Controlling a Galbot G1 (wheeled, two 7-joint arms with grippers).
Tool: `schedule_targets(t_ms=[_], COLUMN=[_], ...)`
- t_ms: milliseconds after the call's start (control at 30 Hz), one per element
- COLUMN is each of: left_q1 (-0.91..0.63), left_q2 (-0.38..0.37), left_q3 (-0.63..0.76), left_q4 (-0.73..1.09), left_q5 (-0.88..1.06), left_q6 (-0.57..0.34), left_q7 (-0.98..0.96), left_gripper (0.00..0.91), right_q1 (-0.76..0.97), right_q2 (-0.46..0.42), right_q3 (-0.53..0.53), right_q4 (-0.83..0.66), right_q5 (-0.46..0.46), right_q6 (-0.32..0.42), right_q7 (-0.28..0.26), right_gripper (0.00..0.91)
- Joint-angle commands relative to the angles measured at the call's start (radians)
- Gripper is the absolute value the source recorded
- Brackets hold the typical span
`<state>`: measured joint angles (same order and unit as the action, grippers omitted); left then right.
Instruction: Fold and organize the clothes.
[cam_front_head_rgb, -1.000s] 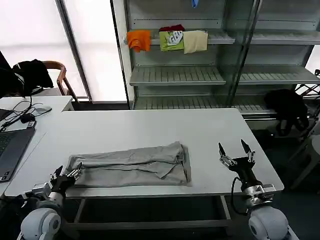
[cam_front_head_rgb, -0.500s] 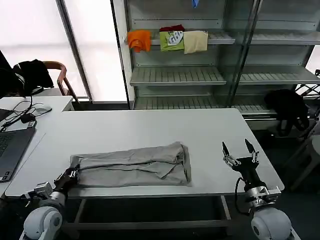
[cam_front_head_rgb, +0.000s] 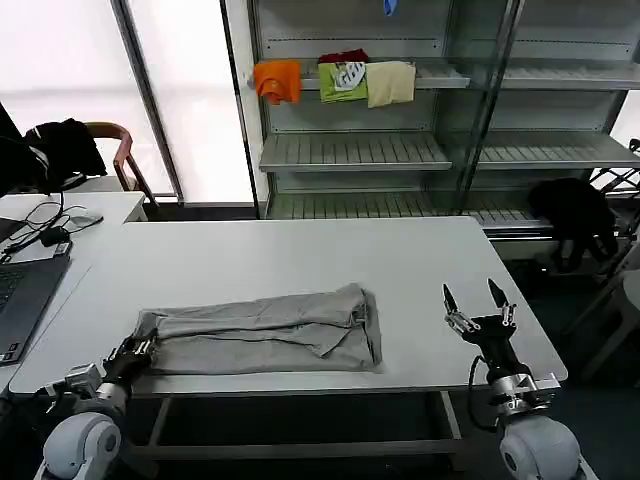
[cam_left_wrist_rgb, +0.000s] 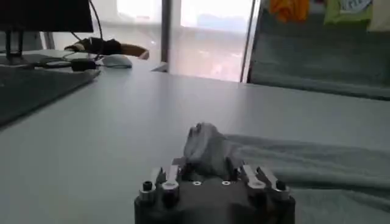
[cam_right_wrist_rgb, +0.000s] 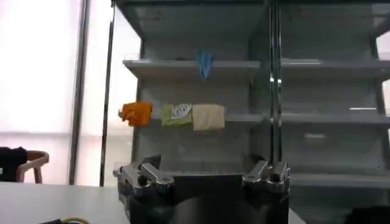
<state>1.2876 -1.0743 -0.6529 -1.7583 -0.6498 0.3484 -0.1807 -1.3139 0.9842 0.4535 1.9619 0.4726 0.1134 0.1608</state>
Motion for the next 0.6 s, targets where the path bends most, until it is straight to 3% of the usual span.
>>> schedule_targets(t_ms=[33, 67, 133, 600], left_q1=[-0.007, -0.006, -0.004, 0.004], left_q2=[-0.004, -0.005, -0.005, -0.001], left_q3=[0.005, 0.006, 0.010, 0.024], left_q4=[0.038, 0.041, 0.041, 0.012], left_q5=[0.030, 0.030, 0.031, 0.031], left_q6=[-0.007, -0.008, -0.008, -0.012], left_q7=[0.005, 0.005, 0.008, 0.022], left_gripper=[0.746, 0.383, 0.010, 0.000], right_q1=[0.000, 0.000, -0.001, 0.012], right_q2=[0.000, 0.000, 0.000, 0.005], right_q3=[0.002, 0.002, 0.002, -0.008], right_q4=[-0.002, -0.002, -0.001, 0.001], right_q5=[0.001, 0.002, 0.005, 0.016], right_q6=[0.003, 0.003, 0.003, -0.009], right_q7=[0.000, 0.000, 0.000, 0.001], right_gripper=[0.907, 0.907, 0.907, 0.907])
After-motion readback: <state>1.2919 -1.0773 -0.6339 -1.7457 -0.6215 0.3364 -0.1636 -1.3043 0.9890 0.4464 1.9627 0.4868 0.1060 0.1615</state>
